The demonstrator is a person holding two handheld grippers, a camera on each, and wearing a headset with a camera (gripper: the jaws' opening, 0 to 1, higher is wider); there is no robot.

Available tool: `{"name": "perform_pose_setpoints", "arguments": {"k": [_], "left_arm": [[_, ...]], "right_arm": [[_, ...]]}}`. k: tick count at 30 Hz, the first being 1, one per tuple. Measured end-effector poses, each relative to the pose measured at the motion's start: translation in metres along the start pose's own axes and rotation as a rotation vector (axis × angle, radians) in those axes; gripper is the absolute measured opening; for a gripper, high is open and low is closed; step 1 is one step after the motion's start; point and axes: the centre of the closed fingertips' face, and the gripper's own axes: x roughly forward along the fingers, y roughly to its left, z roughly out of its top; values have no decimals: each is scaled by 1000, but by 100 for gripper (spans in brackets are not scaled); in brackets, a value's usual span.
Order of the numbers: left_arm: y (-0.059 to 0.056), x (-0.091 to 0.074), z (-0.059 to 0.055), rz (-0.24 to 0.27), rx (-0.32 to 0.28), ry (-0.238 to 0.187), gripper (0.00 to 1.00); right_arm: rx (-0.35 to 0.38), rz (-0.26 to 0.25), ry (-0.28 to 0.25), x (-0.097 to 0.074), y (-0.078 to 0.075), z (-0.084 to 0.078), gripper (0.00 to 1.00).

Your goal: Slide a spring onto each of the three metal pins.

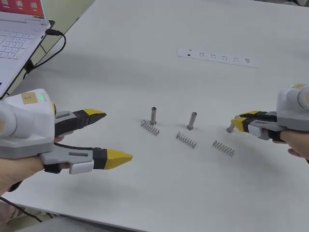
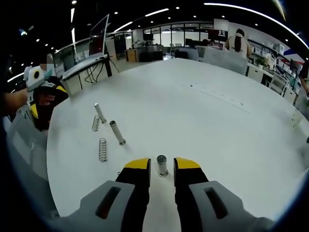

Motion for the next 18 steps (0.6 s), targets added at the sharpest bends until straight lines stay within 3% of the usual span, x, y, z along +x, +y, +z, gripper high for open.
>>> {"name": "perform_pose_setpoints", "arguments": {"k": [5, 18], "left_arm": [[0, 1, -1, -2, 0, 2, 71], [-1, 0, -1, -3, 0, -1, 71]], "right_arm": [[19, 10, 6, -1, 3, -4, 29], [36, 16, -8, -6, 6, -4, 43]]}}
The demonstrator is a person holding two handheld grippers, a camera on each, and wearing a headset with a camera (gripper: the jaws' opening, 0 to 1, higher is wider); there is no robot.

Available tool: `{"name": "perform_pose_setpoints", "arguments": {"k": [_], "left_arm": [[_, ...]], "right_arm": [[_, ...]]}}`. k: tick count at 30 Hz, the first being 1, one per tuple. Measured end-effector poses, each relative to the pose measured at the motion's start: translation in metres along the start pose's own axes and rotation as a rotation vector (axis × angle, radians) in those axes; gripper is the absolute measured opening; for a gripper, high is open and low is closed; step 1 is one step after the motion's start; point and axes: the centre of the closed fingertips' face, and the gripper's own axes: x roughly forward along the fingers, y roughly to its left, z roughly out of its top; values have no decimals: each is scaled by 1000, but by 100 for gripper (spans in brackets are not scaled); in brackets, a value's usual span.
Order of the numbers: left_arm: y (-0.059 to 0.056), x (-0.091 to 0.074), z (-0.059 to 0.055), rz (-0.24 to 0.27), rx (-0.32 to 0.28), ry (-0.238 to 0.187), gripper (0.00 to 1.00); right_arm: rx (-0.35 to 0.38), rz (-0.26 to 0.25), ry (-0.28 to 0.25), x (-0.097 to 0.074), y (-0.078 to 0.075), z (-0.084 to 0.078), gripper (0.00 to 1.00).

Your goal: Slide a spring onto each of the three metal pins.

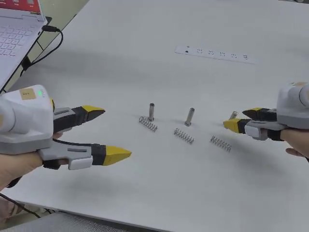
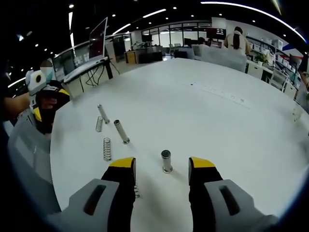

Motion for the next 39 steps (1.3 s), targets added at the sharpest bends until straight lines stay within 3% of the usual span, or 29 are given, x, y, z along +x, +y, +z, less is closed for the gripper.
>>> {"name": "perform_pose_setpoints", "arguments": {"k": [17, 27, 39], "left_arm": [[3, 10, 3, -17, 24, 9, 72], [2, 13, 3, -23, 29, 13, 72], [3, 8, -4, -9, 25, 29, 72]], "right_arm": [[25, -1, -40, -20, 2, -6, 54], [12, 24, -41, -32, 11, -13, 50], [-85, 85, 18, -32, 35, -31, 43]]}}
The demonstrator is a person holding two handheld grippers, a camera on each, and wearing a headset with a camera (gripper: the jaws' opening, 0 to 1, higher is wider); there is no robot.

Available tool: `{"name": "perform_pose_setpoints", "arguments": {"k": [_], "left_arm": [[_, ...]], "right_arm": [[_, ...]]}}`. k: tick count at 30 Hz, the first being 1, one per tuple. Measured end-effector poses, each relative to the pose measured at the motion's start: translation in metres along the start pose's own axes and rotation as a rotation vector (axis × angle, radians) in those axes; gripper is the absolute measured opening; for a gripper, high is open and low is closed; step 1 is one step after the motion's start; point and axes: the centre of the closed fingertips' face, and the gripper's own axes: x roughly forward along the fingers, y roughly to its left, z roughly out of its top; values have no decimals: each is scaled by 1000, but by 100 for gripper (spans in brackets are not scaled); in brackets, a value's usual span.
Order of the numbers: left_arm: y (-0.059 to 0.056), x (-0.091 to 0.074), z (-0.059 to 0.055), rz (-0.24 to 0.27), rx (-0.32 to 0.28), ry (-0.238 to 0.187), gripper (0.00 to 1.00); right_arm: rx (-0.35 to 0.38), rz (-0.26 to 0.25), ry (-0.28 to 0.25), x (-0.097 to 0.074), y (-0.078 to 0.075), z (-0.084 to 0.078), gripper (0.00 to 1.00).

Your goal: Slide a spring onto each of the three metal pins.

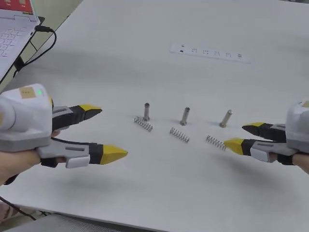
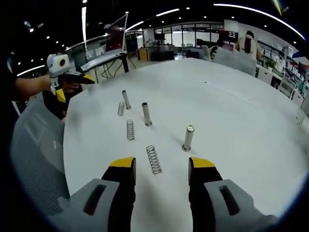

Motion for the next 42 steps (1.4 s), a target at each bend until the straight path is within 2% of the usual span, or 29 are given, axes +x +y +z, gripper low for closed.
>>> {"name": "perform_pose_setpoints", "arguments": {"k": [15, 18, 21, 26, 32, 42], "left_arm": [[1, -4, 1, 5, -3, 0, 71], [0, -4, 1, 4, -2, 2, 71], [0, -5, 1, 3, -4, 1, 71], [-2, -5, -2, 1, -5, 7, 71], [-2, -7, -4, 2, -9, 9, 71], [-3, -8, -2, 3, -9, 4, 71]], "right_arm": [[-29, 37, 29, 5, 12, 0, 35], [-57, 58, 56, 8, 16, -4, 32], [-113, 93, 120, 12, 22, -14, 31], [-157, 104, 147, 19, 27, -18, 29], [-191, 102, 176, 26, 25, -19, 27], [-174, 83, 192, 33, 11, -15, 21]]}}
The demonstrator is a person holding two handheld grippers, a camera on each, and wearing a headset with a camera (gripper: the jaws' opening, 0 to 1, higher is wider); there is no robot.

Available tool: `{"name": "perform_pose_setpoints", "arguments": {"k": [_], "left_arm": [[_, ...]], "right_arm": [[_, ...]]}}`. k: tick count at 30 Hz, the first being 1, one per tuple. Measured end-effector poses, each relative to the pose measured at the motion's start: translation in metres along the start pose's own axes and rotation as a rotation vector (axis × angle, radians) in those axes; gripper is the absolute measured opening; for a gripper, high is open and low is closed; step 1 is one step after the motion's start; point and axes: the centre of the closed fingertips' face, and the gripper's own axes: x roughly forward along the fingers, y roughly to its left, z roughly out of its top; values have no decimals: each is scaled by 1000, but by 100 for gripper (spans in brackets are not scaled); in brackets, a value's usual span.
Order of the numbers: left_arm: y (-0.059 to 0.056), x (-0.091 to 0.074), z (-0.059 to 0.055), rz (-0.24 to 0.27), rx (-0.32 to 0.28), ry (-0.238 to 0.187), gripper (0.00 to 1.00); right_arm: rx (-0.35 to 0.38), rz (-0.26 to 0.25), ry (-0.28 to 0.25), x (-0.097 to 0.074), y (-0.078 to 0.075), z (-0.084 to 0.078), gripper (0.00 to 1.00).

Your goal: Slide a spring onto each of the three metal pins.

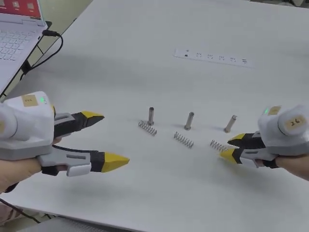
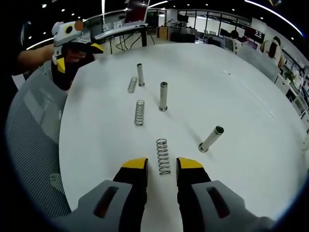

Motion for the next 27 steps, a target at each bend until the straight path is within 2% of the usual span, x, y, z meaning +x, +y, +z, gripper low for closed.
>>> {"name": "perform_pose_setpoints", "arguments": {"k": [21, 24, 25, 27], "left_arm": [[-2, 1, -6, -6, -4, 12, 70], [-2, 2, -6, -8, -6, 13, 70], [-3, 2, -7, -9, -5, 14, 70], [-4, 3, -7, -12, -2, 14, 70]], "right_arm": [[-20, 26, 51, 7, 4, -10, 9], [-34, 29, 75, 10, 5, -17, 8], [-38, 25, 55, 10, 5, -13, 8], [-32, 26, 59, 9, 6, -13, 8]]}}
